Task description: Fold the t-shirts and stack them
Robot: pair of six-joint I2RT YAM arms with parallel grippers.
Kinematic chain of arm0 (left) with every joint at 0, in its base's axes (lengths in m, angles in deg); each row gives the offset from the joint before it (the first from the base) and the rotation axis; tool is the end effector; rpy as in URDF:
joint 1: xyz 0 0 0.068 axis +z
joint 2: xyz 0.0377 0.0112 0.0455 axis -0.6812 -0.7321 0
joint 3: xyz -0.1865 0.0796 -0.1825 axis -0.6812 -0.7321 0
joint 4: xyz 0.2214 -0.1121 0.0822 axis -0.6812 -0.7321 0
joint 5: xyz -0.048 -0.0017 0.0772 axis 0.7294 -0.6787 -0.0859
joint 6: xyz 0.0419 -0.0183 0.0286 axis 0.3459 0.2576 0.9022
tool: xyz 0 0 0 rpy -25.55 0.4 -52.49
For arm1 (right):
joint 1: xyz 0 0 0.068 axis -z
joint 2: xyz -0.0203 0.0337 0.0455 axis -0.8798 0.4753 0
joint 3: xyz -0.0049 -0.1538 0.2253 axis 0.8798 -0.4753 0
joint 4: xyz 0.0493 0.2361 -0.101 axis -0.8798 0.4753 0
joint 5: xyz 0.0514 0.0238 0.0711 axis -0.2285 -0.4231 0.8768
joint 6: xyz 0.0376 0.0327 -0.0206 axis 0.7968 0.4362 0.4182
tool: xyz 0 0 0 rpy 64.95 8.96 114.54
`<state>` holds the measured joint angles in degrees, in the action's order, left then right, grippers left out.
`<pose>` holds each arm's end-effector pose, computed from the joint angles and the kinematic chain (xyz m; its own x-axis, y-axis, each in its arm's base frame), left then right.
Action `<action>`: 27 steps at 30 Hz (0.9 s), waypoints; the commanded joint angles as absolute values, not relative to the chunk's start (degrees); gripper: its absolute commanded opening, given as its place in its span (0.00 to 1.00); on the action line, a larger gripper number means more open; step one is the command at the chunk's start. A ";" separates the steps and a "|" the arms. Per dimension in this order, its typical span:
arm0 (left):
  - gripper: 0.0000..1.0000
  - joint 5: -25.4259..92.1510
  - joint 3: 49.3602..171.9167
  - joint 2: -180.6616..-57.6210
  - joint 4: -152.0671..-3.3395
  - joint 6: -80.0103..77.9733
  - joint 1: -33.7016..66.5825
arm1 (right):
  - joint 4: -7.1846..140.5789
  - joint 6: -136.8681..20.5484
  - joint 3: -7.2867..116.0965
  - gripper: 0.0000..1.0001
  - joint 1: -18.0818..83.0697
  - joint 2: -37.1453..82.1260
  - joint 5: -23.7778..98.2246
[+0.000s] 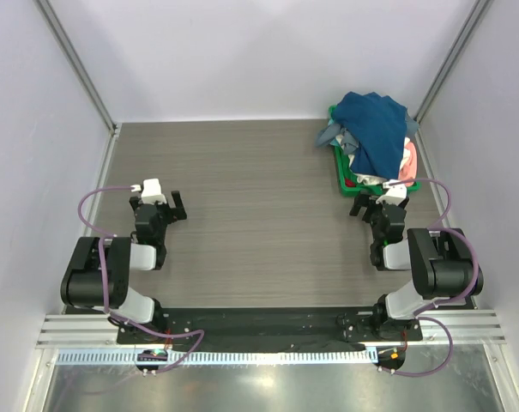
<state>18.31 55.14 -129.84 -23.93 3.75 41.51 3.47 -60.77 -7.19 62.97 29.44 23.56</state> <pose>0.2506 -0.0021 0.1429 -0.2220 -0.1122 -0.9686 -0.1174 0.9892 -0.0877 0.2432 -0.0094 0.1369 -0.1871 0.0774 -0.9793 0.1403 0.9888 0.0514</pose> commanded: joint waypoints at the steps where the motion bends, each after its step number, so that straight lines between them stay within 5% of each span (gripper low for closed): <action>1: 1.00 18.69 56.14 -129.16 -21.62 4.76 41.53 | 0.01 -61.55 -6.99 1.00 62.76 29.21 23.43; 12: 1.00 18.77 56.14 -129.16 -21.62 4.76 41.53 | 0.00 -60.23 -7.08 1.00 62.33 27.30 18.00; 22: 1.00 18.69 56.14 -129.16 -21.71 4.76 41.53 | 52.02 -45.58 14.44 0.99 61.62 -17.16 9.65; 27: 1.00 14.93 56.48 -127.60 -22.58 3.01 41.18 | 51.12 -36.06 19.60 1.00 61.89 -14.76 15.35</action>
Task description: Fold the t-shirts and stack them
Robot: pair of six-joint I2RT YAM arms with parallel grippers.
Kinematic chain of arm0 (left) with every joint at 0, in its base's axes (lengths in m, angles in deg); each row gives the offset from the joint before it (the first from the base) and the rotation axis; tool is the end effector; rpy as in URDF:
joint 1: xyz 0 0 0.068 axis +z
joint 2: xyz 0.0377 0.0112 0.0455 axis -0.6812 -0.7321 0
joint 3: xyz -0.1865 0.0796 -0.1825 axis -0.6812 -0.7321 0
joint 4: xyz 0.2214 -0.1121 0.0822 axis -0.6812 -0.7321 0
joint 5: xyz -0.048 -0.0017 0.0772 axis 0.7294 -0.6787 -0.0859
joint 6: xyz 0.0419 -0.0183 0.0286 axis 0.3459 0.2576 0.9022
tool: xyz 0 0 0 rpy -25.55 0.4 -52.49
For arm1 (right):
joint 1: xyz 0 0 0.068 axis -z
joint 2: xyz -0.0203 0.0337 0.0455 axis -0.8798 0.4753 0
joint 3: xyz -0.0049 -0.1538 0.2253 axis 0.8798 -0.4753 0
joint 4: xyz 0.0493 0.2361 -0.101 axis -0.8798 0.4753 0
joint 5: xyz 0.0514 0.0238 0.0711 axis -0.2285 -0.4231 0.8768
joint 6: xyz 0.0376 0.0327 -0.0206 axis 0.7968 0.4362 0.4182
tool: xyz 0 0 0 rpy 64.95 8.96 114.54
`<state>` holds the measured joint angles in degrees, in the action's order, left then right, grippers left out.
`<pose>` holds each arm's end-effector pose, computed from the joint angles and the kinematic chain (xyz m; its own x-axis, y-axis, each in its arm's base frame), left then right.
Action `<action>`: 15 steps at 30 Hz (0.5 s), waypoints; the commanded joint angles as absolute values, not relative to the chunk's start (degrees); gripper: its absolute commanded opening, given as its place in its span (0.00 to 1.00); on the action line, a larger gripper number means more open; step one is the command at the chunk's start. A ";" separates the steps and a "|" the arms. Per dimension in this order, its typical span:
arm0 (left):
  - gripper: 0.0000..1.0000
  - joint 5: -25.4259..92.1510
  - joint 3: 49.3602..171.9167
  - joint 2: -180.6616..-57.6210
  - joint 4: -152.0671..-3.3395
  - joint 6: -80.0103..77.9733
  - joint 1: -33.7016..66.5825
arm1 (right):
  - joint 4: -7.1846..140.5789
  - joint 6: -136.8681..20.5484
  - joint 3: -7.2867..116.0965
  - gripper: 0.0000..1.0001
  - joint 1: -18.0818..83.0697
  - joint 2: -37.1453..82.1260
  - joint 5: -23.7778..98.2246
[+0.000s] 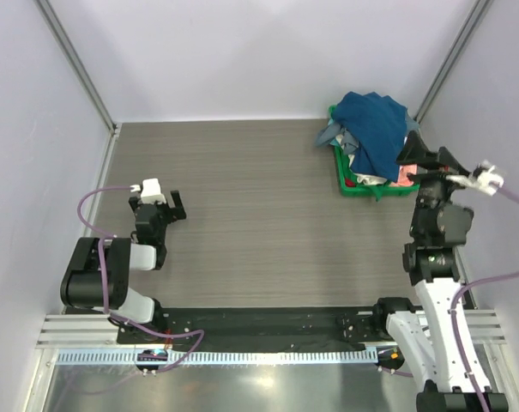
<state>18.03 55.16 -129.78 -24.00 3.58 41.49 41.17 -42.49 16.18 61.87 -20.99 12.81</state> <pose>0.2506 -0.0020 0.1431 -0.2209 -0.1150 -0.9685 -0.1224 0.9884 -0.0895 0.1541 -0.0109 0.3790 0.4885 0.3641 -0.7929 0.0859 0.8843 0.4590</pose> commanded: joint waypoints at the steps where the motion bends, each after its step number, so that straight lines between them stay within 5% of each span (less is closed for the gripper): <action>1: 1.00 7.51 57.18 -125.41 -25.46 2.65 40.66 | 62.73 -35.71 30.34 0.99 61.97 -9.95 14.30; 5: 1.00 -0.30 78.81 -111.17 -74.99 -11.01 39.42 | 91.55 -41.24 61.34 0.95 61.88 15.46 16.14; 8: 1.00 5.79 82.05 -111.40 -80.85 -31.41 40.64 | 95.10 -44.93 72.26 0.96 61.71 26.90 19.73; 10: 1.00 14.52 84.95 -113.25 -86.03 -30.24 41.71 | 95.63 -46.41 77.53 0.98 61.71 31.57 22.71; 15: 1.00 10.70 89.26 -105.54 -100.26 -28.55 38.90 | 103.87 -49.94 94.48 0.90 59.34 46.23 23.18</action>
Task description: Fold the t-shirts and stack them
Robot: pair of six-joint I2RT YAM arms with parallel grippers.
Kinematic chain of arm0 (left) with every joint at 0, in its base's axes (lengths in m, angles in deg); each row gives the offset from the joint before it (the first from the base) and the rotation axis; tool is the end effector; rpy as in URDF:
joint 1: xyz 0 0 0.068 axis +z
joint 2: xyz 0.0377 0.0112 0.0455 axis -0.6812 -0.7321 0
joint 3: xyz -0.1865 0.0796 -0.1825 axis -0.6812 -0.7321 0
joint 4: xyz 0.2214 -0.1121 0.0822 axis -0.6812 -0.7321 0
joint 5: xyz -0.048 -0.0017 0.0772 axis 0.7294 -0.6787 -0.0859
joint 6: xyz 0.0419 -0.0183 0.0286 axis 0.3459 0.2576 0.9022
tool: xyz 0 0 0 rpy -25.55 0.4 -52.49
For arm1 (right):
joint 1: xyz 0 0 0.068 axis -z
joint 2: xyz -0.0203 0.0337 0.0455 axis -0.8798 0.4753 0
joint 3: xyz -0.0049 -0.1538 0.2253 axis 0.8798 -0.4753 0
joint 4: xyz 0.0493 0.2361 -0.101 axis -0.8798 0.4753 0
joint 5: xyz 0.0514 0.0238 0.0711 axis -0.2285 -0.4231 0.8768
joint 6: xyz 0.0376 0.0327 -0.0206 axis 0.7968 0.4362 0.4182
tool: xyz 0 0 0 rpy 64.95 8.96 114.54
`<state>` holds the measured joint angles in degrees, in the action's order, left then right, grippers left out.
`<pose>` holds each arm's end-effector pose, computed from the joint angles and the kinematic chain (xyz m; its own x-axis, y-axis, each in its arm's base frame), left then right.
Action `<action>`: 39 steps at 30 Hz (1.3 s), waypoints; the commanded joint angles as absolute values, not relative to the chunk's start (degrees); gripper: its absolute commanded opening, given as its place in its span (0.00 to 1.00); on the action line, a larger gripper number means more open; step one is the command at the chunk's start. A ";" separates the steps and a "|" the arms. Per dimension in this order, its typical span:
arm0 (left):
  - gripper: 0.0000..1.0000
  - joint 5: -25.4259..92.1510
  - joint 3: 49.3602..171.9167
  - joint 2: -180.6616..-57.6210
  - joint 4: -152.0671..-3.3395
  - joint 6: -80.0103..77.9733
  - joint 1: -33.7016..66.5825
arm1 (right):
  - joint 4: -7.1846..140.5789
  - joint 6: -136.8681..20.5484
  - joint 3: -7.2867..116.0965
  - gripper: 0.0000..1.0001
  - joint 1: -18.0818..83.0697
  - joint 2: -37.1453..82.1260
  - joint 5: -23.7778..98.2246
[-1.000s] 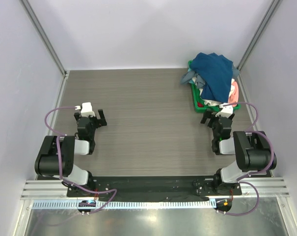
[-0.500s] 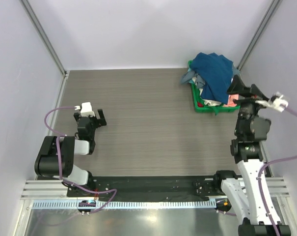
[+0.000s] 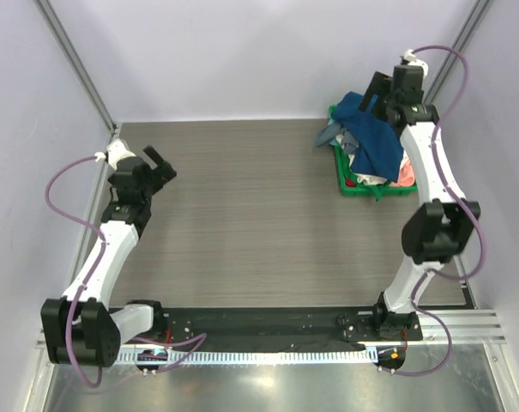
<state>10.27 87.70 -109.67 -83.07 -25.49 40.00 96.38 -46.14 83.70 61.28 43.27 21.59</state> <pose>0.2662 -0.0046 0.3045 -0.1635 -0.5612 -0.8113 -0.3549 0.8008 -0.4824 0.4129 -0.0024 0.3950 -0.3947 0.3174 -0.8622 0.2591 0.9388 0.2271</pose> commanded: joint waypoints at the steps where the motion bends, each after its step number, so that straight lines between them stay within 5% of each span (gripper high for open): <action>1: 1.00 10.34 89.88 -102.48 -102.29 -29.25 38.11 | 109.03 -50.47 101.57 0.86 58.99 51.83 22.30; 10: 1.00 17.97 89.26 -94.19 -110.03 -27.59 37.93 | 112.95 -51.09 108.14 0.74 57.14 61.55 12.01; 20: 1.00 18.33 91.82 -90.85 -117.68 -22.31 38.02 | 112.95 -52.93 109.38 0.01 57.14 62.00 10.69; 29: 1.00 15.08 92.53 -84.96 -122.96 -18.00 38.02 | 112.33 -52.93 111.66 0.01 54.34 55.41 17.80; 35: 1.00 14.38 90.94 -82.15 -122.26 -18.36 37.93 | 110.49 -58.11 119.30 0.01 35.19 47.52 33.14; 39: 1.00 12.80 90.59 -80.13 -122.35 -18.70 37.93 | 105.57 -56.46 113.36 0.01 27.17 43.46 31.61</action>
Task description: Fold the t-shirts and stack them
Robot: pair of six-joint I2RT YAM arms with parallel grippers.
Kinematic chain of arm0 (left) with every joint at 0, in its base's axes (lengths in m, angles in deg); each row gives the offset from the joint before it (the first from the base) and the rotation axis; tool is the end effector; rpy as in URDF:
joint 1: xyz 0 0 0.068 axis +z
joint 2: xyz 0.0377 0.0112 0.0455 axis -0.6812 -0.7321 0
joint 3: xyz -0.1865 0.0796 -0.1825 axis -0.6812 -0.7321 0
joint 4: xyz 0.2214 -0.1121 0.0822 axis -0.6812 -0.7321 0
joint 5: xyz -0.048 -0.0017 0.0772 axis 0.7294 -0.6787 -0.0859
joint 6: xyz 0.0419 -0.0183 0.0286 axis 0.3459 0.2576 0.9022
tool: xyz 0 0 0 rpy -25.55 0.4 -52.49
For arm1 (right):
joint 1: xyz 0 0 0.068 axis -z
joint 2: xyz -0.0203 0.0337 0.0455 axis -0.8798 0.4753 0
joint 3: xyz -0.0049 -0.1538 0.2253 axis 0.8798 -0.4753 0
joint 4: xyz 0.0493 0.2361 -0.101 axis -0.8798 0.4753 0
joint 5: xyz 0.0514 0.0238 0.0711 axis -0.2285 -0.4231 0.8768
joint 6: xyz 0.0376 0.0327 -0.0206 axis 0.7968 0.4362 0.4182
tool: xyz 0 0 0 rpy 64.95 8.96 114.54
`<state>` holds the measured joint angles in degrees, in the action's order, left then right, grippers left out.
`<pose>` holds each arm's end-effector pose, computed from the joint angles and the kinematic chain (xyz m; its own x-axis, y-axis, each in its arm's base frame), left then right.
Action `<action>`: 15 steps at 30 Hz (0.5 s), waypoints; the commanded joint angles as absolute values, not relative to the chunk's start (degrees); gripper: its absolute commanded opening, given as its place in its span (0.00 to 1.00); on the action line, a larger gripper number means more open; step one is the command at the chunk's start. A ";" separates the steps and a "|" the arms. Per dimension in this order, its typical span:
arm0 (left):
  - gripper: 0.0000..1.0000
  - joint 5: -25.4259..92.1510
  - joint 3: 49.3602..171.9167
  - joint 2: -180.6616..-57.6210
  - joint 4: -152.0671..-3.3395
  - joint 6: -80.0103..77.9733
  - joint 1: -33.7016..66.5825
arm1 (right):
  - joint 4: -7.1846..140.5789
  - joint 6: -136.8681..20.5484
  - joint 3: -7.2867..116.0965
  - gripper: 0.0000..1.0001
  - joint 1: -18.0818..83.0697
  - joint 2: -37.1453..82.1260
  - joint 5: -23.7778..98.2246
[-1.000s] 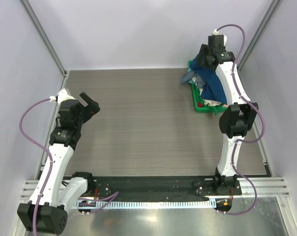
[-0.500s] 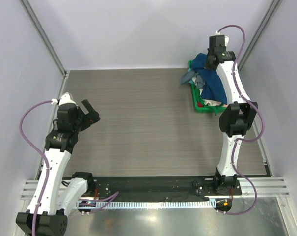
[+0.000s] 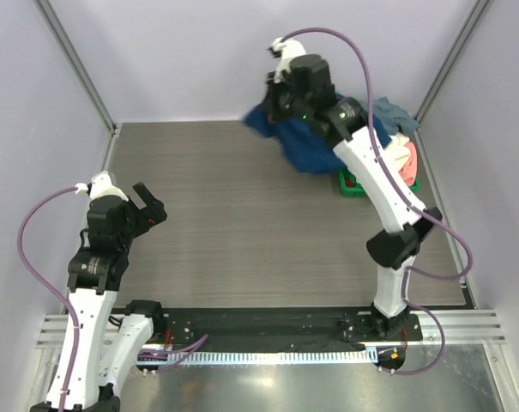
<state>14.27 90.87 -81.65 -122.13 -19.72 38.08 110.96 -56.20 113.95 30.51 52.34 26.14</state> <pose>0.1303 -0.0044 0.3442 -0.3603 -0.4664 -0.8079 -0.3058 0.8772 -0.3701 0.3568 0.2129 0.4769 -0.3692 -0.0449 -0.9283 -0.4162 0.9010 0.1220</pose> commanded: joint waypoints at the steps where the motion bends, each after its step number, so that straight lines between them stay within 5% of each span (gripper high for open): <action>1: 1.00 12.80 90.41 -79.86 -122.35 -18.79 37.93 | 105.56 -55.06 111.94 0.28 27.25 43.19 29.95; 2: 1.00 12.80 90.33 -79.51 -122.35 -18.88 37.93 | 105.74 -55.30 110.10 0.67 27.26 43.01 24.45; 3: 1.00 12.71 90.41 -79.25 -122.43 -18.88 37.93 | 106.35 -55.48 106.60 0.90 27.26 42.66 21.96; 4: 1.00 12.53 90.33 -79.07 -122.78 -18.88 38.02 | 106.79 -55.31 105.00 1.00 27.78 42.57 19.67; 8: 1.00 12.36 90.15 -78.72 -122.70 -18.88 38.02 | 107.15 -50.67 97.00 1.00 34.42 41.96 16.04; 15: 1.00 14.28 90.15 -80.47 -122.26 -18.62 37.93 | 101.88 -46.60 92.04 1.00 48.69 49.58 30.27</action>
